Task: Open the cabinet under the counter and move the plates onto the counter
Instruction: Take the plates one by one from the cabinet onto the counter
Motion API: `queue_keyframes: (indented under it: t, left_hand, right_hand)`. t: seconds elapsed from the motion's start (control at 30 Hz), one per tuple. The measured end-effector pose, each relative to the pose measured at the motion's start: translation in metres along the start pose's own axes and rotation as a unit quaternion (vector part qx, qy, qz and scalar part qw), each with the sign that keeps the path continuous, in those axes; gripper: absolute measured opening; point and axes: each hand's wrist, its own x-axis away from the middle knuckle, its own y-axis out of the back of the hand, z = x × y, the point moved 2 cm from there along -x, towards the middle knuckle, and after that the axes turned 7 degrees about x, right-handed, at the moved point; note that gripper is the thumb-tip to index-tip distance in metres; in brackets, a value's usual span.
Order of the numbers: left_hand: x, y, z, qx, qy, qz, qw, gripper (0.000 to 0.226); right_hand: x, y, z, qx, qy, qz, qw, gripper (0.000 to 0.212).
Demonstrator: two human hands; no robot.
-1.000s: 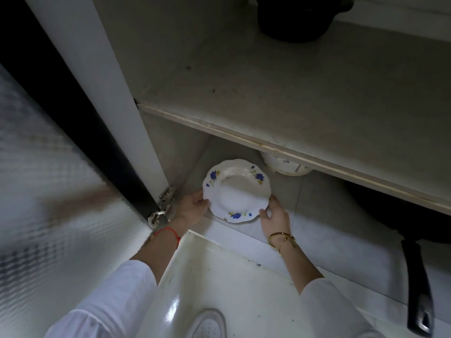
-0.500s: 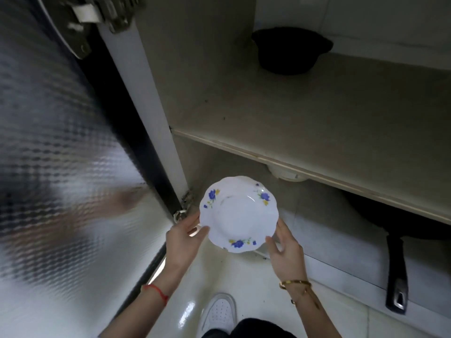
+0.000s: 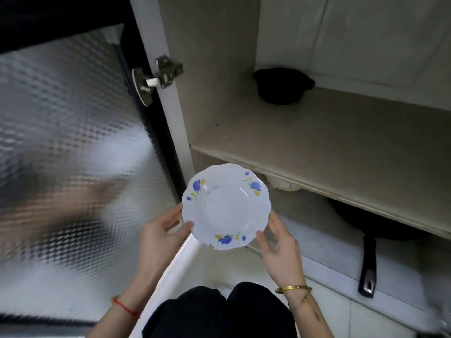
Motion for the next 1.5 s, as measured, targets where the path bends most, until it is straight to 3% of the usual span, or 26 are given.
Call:
queue_keyframes:
  t: [0.4,0.83,1.13,1.5]
  left_hand:
    - [0.026,0.017,-0.073,0.000,-0.064,-0.010,0.998,0.046]
    - [0.004,0.013,-0.078,-0.003,-0.071,0.002,0.997,0.046]
    - [-0.009,0.015,-0.126,0.008,-0.005,0.005,1.000,0.045]
    - [0.058,0.078,-0.241,-0.035,0.096,-0.022,0.995,0.046]
  right_hand:
    - [0.015,0.043,0.061,0.041,0.068,-0.016,0.997,0.059]
    - [-0.003,0.044,0.067,0.033,0.070,-0.032,0.996,0.062]
    - [-0.026,0.057,0.106,0.024,0.024,-0.021,0.999,0.062]
    - [0.018,0.098,0.234,0.026,-0.034,0.061,0.997,0.059]
